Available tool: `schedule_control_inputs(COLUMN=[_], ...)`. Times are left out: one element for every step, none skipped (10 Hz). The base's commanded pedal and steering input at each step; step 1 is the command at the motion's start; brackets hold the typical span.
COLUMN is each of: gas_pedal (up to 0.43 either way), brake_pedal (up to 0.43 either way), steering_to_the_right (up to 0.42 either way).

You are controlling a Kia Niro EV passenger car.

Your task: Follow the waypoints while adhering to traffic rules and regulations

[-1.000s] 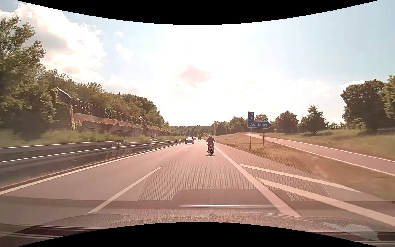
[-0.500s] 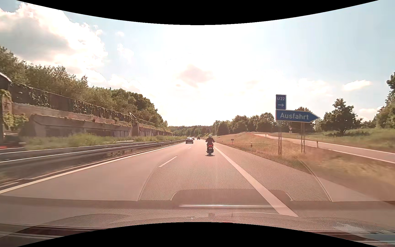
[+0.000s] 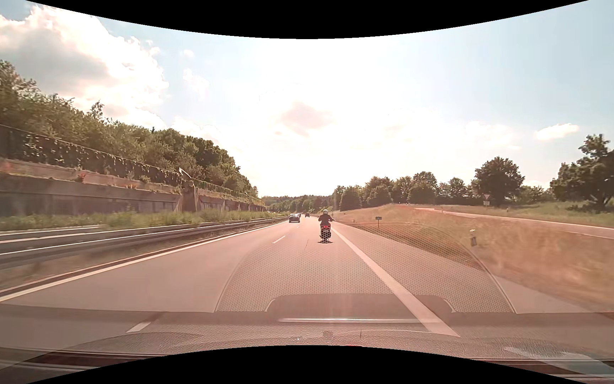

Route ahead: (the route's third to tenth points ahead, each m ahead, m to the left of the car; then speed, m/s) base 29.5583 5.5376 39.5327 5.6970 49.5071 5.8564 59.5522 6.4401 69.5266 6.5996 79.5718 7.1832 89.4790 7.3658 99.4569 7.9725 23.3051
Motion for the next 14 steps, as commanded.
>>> schedule_control_inputs(gas_pedal=[0.189, 0.189, 0.189, 0.189, 0.189, 0.197, 0.197, 0.220, 0.228, 0.240, 0.240, 0.240, 0.240, 0.240], brake_pedal=[0.012, 0.012, 0.006, 0.012, 0.012, 0.012, 0.012, 0.012, 0.012, 0.012, 0.012, 0.012, 0.012, 0.006], steering_to_the_right=[-0.006, -0.006, -0.005, -0.004, -0.003, -0.003, -0.004, -0.003, -0.003, -0.003, -0.003, -0.003, -0.003, -0.003])
